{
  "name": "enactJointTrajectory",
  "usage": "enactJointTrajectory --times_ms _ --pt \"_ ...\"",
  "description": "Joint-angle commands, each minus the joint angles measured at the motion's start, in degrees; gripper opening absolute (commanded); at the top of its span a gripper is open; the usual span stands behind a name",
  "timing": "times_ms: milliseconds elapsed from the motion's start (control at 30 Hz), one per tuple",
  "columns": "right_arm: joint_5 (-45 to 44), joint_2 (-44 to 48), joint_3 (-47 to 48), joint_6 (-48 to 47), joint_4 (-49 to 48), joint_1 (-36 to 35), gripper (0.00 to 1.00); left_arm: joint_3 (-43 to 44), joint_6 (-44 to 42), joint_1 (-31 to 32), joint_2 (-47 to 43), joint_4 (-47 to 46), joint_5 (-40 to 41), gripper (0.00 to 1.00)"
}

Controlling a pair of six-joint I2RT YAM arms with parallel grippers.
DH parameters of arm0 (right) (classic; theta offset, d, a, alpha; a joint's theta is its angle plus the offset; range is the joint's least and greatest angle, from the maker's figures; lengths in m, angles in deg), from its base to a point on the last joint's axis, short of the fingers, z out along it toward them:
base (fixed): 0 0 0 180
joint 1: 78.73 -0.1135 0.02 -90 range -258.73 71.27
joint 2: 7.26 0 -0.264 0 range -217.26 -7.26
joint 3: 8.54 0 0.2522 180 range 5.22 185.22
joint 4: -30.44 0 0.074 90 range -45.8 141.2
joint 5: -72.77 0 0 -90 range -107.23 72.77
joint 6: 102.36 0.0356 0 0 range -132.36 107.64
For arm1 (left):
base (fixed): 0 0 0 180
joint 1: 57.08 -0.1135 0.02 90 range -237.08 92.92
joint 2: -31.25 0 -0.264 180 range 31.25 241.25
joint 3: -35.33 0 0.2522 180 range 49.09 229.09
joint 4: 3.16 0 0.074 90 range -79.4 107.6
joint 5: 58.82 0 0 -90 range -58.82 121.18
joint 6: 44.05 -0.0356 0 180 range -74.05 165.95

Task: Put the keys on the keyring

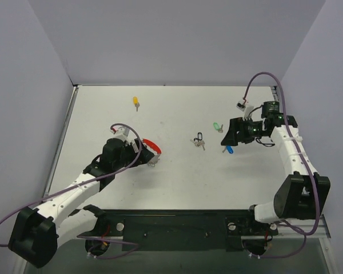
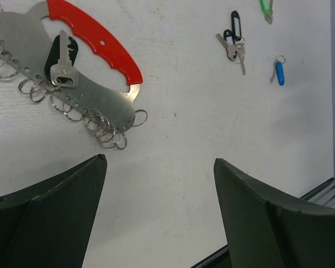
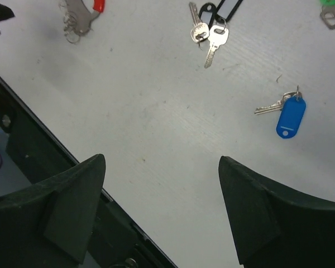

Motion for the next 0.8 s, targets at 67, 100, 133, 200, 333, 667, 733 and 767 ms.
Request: enactJointTrajectory --times_ms 67,100,133,200,333,667,733,767 --pt "-12.0 11.8 -10.8 -1.3 -9.7 -6.1 0.85 2.0 2.2 -1.3 5.4 -1.3 2.2 0.88" --pt "-9.3 11.8 -11.3 1.6 -10.5 -3.1 0.88 2.1 2.4 -1.5 6.8 -1.3 2.6 0.88" --pt "-0.7 10.3 -11.9 4.2 -12.4 -1.8 0.88 2.3 2.4 -1.8 7.7 -3.4 2.9 0.88" --pt "7.4 6.8 -9.7 8.4 -8.8 1.1 0.88 3.0 2.6 -2.4 10.1 -3.6 3.4 0.87" --pt "4.7 7.0 -7.1 -5.8 -0.1 -0.8 0.83 3.4 2.9 -3.6 15.7 -5.8 0.9 0.81" --pt "-1.5 6.9 -7.4 -4.0 -2.1 -4.9 0.76 10.4 -8.8 -3.7 18.8 5.0 2.2 0.64" --pt "-1.6 6.9 -7.4 -4.2 -2.0 -4.9 0.75 13.8 -11.0 -2.0 20.0 8.4 3.9 0.63" --pt "-1.4 6.9 -7.4 -4.1 -1.9 -4.9 0.75 15.1 -11.7 -1.3 20.4 11.0 5.1 0.62"
